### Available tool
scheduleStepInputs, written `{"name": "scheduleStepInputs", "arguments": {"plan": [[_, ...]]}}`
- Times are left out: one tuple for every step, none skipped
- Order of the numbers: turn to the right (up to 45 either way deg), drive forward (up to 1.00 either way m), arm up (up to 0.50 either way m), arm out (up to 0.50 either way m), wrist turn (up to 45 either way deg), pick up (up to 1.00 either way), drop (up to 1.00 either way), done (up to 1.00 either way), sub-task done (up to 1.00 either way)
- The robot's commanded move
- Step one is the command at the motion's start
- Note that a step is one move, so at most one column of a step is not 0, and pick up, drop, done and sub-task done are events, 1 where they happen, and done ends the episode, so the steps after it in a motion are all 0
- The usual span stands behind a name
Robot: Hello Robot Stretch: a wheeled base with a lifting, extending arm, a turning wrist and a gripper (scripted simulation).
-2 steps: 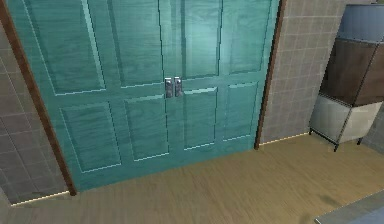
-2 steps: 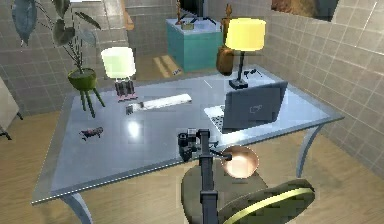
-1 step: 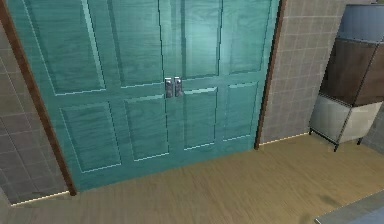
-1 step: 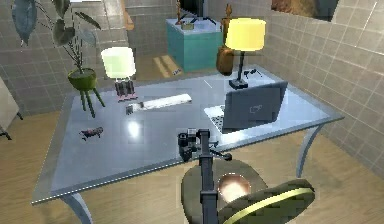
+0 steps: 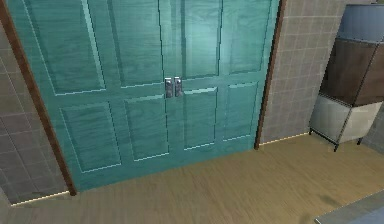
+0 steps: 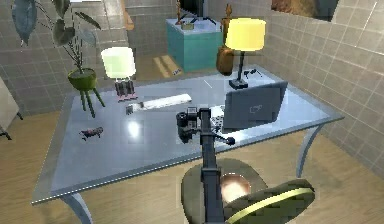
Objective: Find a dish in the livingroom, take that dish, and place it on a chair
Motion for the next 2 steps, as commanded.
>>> {"name": "scheduleStepInputs", "arguments": {"plan": [[0.0,0.0,0.0,-0.08,0.0,0.0,0.0,0.0,0.0],[0.0,0.0,0.0,0.0,0.0,0.0,0.0,1.0,0.0]]}}
